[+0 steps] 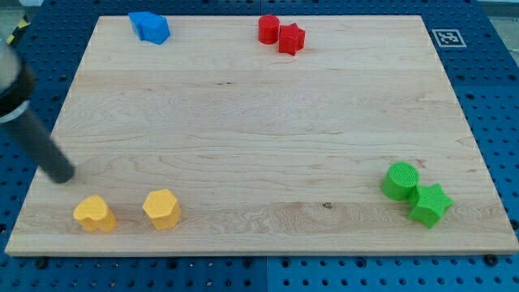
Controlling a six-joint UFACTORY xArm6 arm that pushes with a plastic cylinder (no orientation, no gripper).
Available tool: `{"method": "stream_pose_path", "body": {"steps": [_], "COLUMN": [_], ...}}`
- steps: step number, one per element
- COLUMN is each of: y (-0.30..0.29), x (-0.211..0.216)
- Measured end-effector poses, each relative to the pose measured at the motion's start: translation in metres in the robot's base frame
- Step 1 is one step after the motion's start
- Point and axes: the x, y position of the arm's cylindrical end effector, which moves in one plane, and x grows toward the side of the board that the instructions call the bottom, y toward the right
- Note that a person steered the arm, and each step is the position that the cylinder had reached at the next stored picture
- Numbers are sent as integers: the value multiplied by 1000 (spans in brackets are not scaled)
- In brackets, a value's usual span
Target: Push the yellow hexagon to the top right of the yellow heart
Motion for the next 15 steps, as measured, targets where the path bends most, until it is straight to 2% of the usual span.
{"method": "stream_pose_path", "body": {"steps": [1,2,3,6,7,10,13,14,15], "y": [79,153,176,176,176,109,77,75,100], "x": [-15,-6,41,74,74,74,74,71,54]}}
